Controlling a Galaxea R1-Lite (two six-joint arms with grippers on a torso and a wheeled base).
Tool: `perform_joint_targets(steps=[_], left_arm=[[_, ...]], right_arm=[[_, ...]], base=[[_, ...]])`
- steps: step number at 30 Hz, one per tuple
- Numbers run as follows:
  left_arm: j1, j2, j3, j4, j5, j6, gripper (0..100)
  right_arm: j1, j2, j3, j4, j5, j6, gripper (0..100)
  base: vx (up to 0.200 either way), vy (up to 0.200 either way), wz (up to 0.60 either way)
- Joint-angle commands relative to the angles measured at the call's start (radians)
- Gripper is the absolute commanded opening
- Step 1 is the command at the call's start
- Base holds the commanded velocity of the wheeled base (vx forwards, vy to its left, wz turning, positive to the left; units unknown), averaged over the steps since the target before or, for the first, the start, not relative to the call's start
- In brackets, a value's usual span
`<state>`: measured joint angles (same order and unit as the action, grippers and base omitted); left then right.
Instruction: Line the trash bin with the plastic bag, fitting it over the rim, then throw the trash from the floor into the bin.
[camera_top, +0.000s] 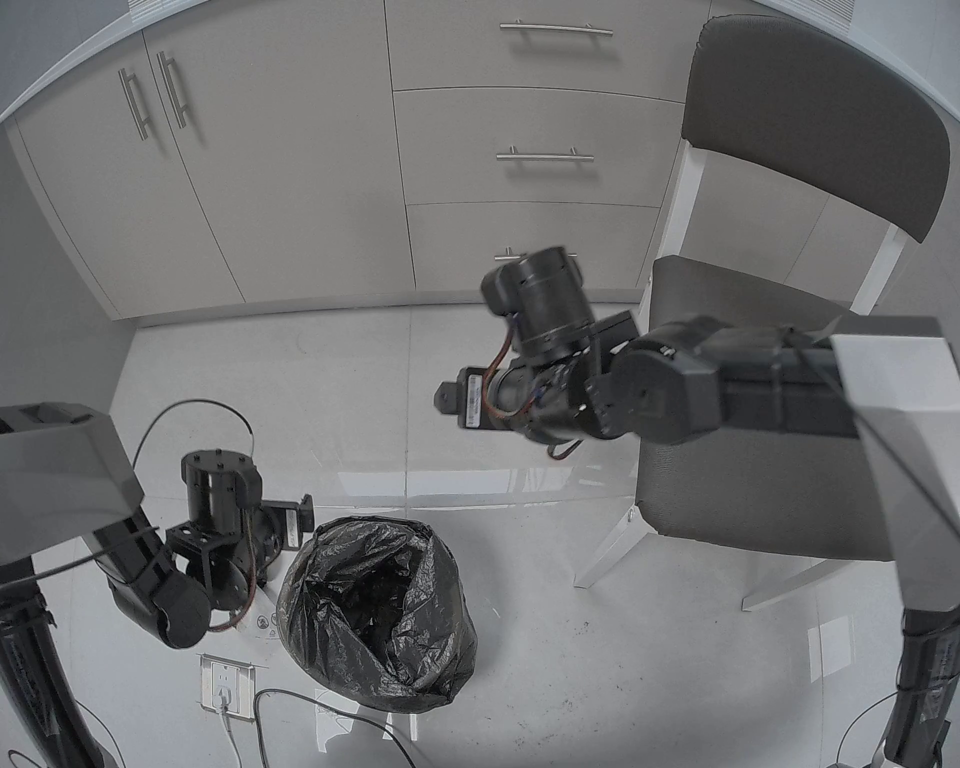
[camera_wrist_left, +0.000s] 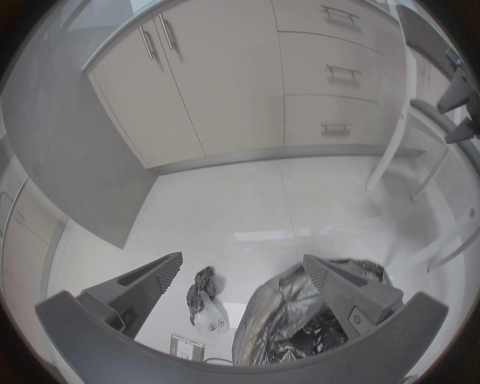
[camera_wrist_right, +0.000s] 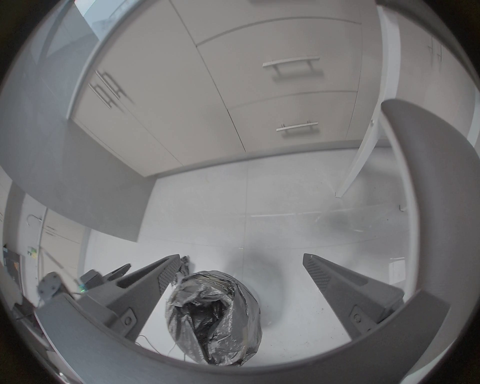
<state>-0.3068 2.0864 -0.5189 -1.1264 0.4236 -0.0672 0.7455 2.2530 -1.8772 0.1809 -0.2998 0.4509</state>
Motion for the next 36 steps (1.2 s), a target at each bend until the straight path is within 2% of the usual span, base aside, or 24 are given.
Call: perform_joint_targets(steps=[1,3,8,11,14,17,20,23,24,26,32,36], left_arm=[[0.074,-0.181,-0.104,0.165,-0.086,-0.032,100],[0.101,-0.212,-0.116,0.229,-0.141,-0.055,100],[0.226,-0.238,-0.177,0.445,-0.365,-0.148,100],[0.298,-0.229,-0.202,0.478,-0.471,-0.201,100],[0.341,-0.207,-0.204,0.468,-0.519,-0.217,100],[0.357,-0.183,-0.208,0.462,-0.52,-0.212,100],[0.382,-0.074,-0.268,0.43,-0.508,-0.192,100],[0.399,0.027,-0.343,0.378,-0.473,-0.18,100],[0.414,0.124,-0.429,0.339,-0.417,-0.178,100],[0.426,0.202,-0.509,0.336,-0.382,-0.171,100],[0.451,0.376,-0.725,0.369,-0.368,-0.08,100],[0.443,0.454,-0.932,0.513,-0.368,-0.065,100]], right_arm=[[-0.04,-0.326,0.216,-0.004,0.096,0.003,100],[-0.055,-0.417,0.308,-0.008,0.111,0.0,100],[-0.123,-0.615,0.532,-0.106,0.117,0.002,100],[-0.146,-0.696,0.655,-0.222,0.117,0.0,100],[-0.146,-0.756,0.751,-0.32,0.111,-0.001,100],[-0.144,-0.794,0.807,-0.393,0.111,-0.001,100],[-0.141,-0.823,0.885,-0.518,0.11,0.002,100],[-0.143,-0.826,0.92,-0.601,0.108,0.003,100],[-0.146,-0.828,0.951,-0.664,0.107,0.005,100],[-0.146,-0.829,0.981,-0.705,0.105,0.006,100],[-0.146,-0.84,1.067,-0.788,0.111,0.003,100],[-0.146,-0.833,1.104,-0.839,0.116,0.012,100]], base=[[0.0,0.0,0.0],[0.0,0.0,0.0],[0.0,0.0,0.0],[0.0,0.0,0.0],[0.0,0.0,0.0],[0.0,0.0,0.0],[0.0,0.0,0.0],[0.0,0.0,0.0],[0.0,0.0,0.0],[0.0,0.0,0.0],[0.0,0.0,0.0],[0.0,0.0,0.0]])
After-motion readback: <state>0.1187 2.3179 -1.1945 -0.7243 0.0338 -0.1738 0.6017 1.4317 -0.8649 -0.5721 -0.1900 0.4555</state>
